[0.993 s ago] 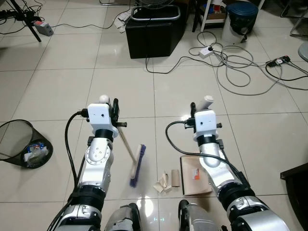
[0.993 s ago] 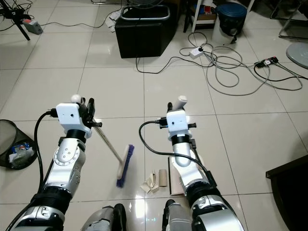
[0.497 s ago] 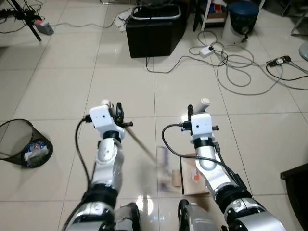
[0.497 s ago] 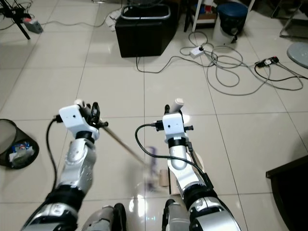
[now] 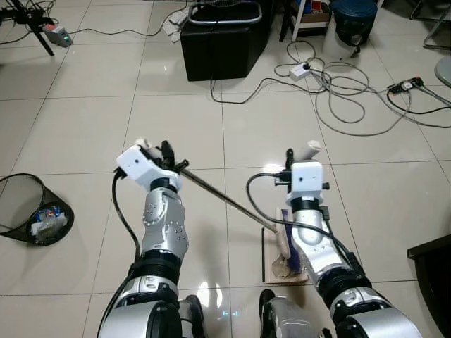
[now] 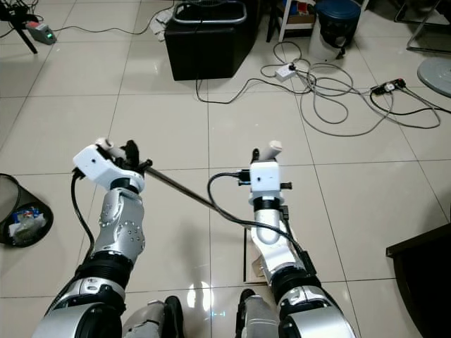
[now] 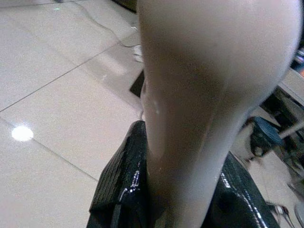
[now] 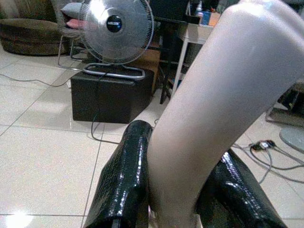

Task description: Sweep floor

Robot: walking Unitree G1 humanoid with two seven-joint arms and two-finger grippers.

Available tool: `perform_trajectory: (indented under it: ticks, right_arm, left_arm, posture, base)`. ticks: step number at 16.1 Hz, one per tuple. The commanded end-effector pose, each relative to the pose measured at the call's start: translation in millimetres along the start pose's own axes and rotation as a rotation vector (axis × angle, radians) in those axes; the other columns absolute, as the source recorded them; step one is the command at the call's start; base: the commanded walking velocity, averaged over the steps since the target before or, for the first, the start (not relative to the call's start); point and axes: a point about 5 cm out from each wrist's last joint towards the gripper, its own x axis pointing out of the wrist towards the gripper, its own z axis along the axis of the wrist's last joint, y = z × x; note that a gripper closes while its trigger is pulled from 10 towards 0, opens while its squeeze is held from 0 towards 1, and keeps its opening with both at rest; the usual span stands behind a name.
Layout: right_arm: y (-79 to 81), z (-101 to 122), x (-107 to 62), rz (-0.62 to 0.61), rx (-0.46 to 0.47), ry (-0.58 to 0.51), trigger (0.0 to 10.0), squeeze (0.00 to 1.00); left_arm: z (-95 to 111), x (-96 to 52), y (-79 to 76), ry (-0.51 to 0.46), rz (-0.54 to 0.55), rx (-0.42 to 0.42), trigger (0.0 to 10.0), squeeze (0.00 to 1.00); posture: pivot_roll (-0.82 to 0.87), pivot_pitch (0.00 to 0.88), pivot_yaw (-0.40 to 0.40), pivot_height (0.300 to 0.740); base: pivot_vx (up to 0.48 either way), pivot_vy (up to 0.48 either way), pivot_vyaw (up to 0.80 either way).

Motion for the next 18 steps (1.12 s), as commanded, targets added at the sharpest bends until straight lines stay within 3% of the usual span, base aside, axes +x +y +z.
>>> perform_trajectory:
  ticks: [1,4,8,10,13,14,16,18]
  right_arm:
    - [1.6,-8,-6.2,-0.01,0.049,0.048,10.0,0.0]
    - [-10.9,-5,-1.8,-0.072,0.126,0.037,10.0,0.0]
    - [-17.5,-5,-2.5,-0.079,0.16,0.026,10.0,0.0]
    - [-19.8,-7,-5.2,-0.077,0.168,0.028,10.0,0.0]
    - [-26.2,-10,-9.4,-0.082,0.192,0.024,10.0,0.0]
    - [-29.1,-8,-8.2,-0.09,0.205,0.01,10.0,0.0]
    - [-35.0,-1,-4.1,-0.109,0.236,-0.033,10.0,0.0]
    - [-40.0,6,-0.9,-0.125,0.258,-0.069,10.0,0.0]
  left_arm:
    - [9,4.7,-12.9,-0.045,-0.09,0.031,10.0,0.0]
    - [36,11.4,-33.5,-0.137,-0.304,0.121,10.0,0.0]
    - [95,25.9,-54.0,-0.299,-0.471,0.102,10.0,0.0]
    - [114,30.3,-54.3,-0.348,-0.502,0.132,10.0,0.0]
    - [133,35.6,-30.4,-0.385,-0.473,0.299,10.0,0.0]
    - [133,36.4,-17.9,-0.37,-0.448,0.404,10.0,0.0]
    - [123,33.7,4.9,-0.297,-0.405,0.545,10.0,0.0]
    - [109,27.9,20.2,-0.216,-0.373,0.601,10.0,0.0]
  posture:
    - [-0.02,0.227,0.039,0.74]
    - [-0.01,0.206,0.045,0.74]
    - [0.0,0.178,0.049,0.74]
    - [0.0,0.165,0.052,0.74]
    - [0.0,0.128,0.055,0.74]
    - [-0.01,0.117,0.055,0.74]
    - [-0.02,0.09,0.055,0.74]
    - [-0.03,0.068,0.053,0.74]
  base:
    - [0.0,0.0,0.0]
    - [0.0,0.0,0.0]
    - [0.0,0.0,0.0]
    - [0.0,0.0,0.0]
    - [0.0,0.0,0.0]
    - [0.0,0.0,0.0]
    - [0.0,0.0,0.0]
    - [0.0,0.0,0.0]
